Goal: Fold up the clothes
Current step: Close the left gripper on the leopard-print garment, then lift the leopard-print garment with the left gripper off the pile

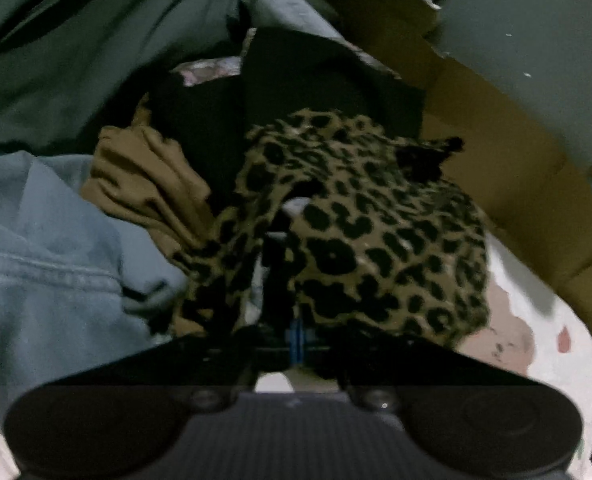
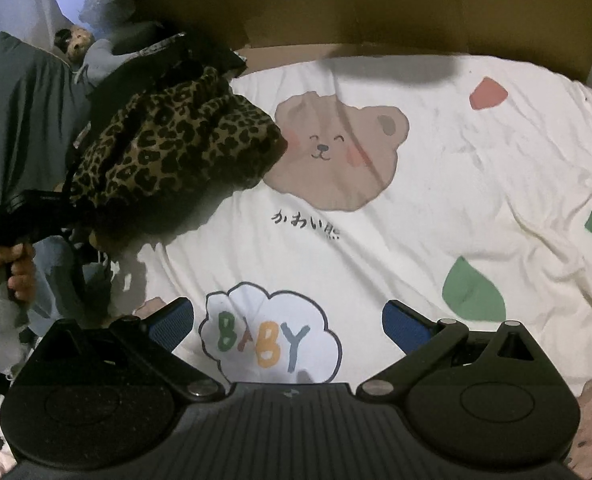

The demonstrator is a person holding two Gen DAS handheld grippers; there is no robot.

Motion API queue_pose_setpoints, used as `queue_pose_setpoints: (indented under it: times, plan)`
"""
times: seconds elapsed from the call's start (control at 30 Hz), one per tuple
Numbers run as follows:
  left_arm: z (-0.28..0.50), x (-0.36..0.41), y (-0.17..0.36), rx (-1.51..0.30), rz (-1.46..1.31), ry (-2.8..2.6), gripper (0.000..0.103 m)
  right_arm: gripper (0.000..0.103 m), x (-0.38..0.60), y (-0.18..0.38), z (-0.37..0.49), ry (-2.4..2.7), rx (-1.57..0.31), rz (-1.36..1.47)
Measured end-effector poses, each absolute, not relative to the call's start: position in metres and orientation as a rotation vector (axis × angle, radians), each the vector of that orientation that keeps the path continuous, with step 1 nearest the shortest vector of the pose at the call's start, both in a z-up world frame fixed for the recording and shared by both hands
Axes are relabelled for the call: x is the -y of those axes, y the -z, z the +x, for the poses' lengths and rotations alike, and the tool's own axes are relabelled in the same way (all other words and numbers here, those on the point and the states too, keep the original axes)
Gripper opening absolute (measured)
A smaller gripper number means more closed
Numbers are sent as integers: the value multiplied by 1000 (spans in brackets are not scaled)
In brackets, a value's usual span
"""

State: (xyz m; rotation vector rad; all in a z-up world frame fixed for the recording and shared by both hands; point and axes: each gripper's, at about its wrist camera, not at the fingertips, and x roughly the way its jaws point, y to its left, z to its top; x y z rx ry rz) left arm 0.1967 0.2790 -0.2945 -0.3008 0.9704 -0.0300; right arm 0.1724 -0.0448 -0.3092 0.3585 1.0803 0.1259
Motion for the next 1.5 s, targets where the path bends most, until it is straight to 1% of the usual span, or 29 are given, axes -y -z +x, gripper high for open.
queue_pose_setpoints:
  times: [0.2, 0.47, 1.07, 1.33, 1.4, 1.47, 1.5]
  plan:
    - [184, -257, 282, -958, -325, 172, 1, 103, 41, 303, 181, -156, -1070, 359]
    - [169, -236, 280, -962, -352, 292, 1, 103, 41, 293, 194, -207, -1070, 349]
    - [113, -210, 328, -1092, -449, 489, 1, 103, 16, 302, 215, -334, -1104, 344]
    - [82, -211, 346, -1165, -410, 510, 1, 103, 9, 320, 231, -365, -1114, 337]
    - [77, -215, 350, -1193, -385, 495, 1, 100, 8, 328, 234, -369, -1116, 361]
    - [71, -220, 355, -1222, -360, 480, 1, 93, 6, 336, 238, -374, -1128, 375]
    - [69, -222, 357, -1236, -347, 473, 1, 91, 4, 338, 240, -380, -1135, 373]
